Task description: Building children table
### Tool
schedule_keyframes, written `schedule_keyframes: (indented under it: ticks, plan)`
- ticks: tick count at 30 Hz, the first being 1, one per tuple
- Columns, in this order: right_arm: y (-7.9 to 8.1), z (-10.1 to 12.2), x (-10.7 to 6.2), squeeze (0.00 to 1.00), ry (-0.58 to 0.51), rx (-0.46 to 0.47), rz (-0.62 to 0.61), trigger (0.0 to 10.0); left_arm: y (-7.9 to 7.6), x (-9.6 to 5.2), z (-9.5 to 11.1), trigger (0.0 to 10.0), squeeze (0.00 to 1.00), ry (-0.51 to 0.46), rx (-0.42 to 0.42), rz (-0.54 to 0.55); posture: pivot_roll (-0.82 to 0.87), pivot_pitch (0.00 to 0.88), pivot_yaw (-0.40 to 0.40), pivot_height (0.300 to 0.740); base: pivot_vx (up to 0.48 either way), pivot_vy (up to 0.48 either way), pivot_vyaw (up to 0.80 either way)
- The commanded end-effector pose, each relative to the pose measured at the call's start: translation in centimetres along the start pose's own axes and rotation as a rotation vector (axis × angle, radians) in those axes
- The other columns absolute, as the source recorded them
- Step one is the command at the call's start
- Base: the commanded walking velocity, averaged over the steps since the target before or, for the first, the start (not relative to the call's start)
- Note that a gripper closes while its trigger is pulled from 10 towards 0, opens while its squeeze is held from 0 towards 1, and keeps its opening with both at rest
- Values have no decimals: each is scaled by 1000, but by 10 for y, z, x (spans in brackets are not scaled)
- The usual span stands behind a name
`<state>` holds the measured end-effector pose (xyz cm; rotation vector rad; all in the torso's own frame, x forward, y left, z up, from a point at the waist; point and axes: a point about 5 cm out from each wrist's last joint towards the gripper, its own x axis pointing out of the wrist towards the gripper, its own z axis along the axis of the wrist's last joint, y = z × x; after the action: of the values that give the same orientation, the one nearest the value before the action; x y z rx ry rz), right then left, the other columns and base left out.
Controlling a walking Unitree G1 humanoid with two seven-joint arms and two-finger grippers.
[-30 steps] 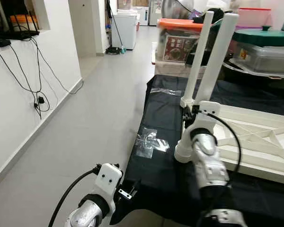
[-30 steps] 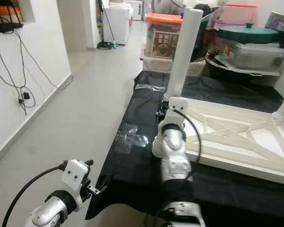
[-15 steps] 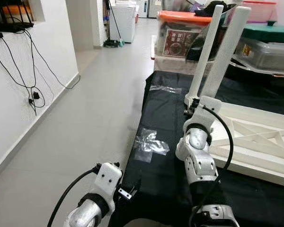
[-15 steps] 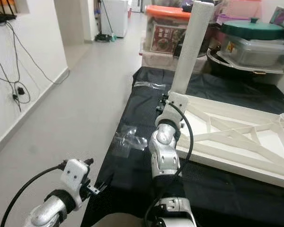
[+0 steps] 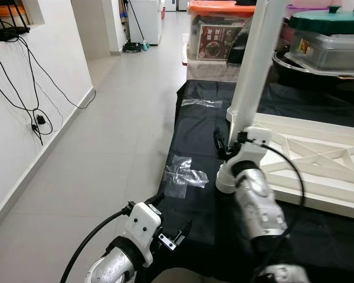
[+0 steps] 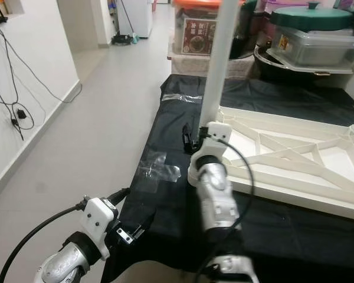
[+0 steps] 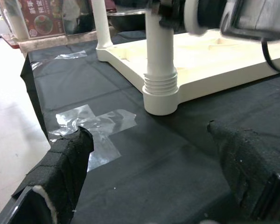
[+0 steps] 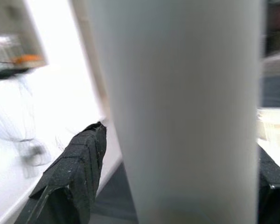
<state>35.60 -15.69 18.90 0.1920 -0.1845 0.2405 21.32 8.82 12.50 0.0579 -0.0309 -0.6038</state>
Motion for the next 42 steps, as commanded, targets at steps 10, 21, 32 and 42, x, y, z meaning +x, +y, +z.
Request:
schedule_keyframes:
  ticks: [10,21,32,42]
  plan:
    - [-17,18,21,0,75,-19,300,10000,-1,0,-5,10000,0,6,18,-5,87,0,-32,740,0,0,0]
    - [5,17,15,0,278,35,907,10000,-9,-2,3,10000,0,-37,-7,-69,113,0,-40,740,0,0,0]
    - [19,-7,13,0,313,-47,956,0,-10,-3,4,10000,0,-52,-6,-74,112,6,-33,740,0,0,0]
    - [12,-17,8,0,191,-16,636,0,-8,-3,3,10000,0,-51,-5,-73,96,9,-26,740,0,0,0]
